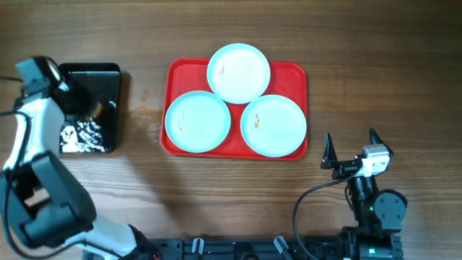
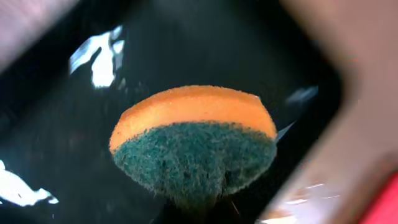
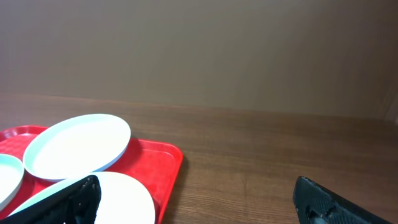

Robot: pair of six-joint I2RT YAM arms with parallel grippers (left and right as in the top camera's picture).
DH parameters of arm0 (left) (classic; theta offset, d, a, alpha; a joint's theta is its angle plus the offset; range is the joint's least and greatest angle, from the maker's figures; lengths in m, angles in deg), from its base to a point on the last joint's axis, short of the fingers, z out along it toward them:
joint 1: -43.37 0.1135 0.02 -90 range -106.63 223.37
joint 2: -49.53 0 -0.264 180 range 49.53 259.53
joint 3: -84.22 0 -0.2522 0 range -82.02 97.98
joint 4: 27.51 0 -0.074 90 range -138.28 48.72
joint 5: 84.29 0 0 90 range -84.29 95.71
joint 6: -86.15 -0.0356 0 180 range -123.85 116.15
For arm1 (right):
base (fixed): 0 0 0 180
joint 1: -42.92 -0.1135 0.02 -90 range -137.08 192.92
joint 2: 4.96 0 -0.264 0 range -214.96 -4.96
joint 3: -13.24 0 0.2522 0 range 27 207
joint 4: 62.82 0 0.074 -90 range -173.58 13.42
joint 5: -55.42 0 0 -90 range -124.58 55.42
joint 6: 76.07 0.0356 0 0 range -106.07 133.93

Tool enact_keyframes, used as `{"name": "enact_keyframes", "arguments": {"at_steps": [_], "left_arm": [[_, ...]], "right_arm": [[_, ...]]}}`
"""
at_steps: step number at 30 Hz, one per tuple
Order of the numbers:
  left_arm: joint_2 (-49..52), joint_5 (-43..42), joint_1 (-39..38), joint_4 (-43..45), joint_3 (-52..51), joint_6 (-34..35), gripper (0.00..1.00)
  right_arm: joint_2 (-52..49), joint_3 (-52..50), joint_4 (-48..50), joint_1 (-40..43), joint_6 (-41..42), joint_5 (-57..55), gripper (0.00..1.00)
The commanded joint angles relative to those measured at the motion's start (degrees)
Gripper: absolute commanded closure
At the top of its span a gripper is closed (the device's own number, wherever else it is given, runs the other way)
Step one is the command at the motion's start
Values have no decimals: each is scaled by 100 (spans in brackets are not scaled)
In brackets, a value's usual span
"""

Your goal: Clean dirty plates on tray and stack at the side

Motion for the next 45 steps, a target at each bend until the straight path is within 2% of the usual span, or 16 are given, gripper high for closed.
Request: {"name": "enact_keyframes", "arguments": {"at_steps": [1,5,8,12,16,19,21,24,26,30,32,36,38,40,43,45], "left_arm": [[-505,-190,-4,90,136,-490,96],[-1449,-1541,-4,686,205,-468,96],[-1718,-1821,-4,901,205,-472,96],[-1386,-1821,2,879,-61,-472,96],[-326,-2092,203,817,-306,-472,96],[-262,-3355,605,984,-299,-472,96],[-389,-4953,1023,1462,-299,-463,96],[-542,-6398,1561,2238,-299,122,96],[-555,-6500,1812,2186,-302,247,96],[-501,-5799,1790,1211,-509,-1097,96],[-463,-5429,1698,1272,-776,-1178,96],[-481,-5746,1709,1488,-831,-1172,96],[-555,-6522,1799,2059,-817,-800,96],[-651,-7160,1884,3230,-817,306,96],[-793,-7302,1886,4400,-817,1364,96],[-813,-7132,1888,4424,-822,1331,96]], "right_arm": [[26,-7,17,-2,-31,-33,0],[26,-7,17,-2,-31,-33,0],[26,-7,17,-2,-28,-33,0],[26,-7,17,-2,-28,-33,0],[26,-7,17,-2,-28,-33,0],[26,-7,17,-2,-28,-33,0],[26,-7,17,-2,-31,-33,0],[26,-7,17,-2,-28,-33,0],[26,-7,17,-2,-28,-33,0],[26,-7,17,-2,-28,-33,0],[26,-7,17,-2,-28,-33,0],[26,-7,17,-2,-31,-33,1],[26,-7,17,-2,-31,-33,0],[26,-7,17,-2,-28,-33,0],[26,-7,17,-2,-31,-33,0],[26,-7,20,-2,-31,-33,0]]}}
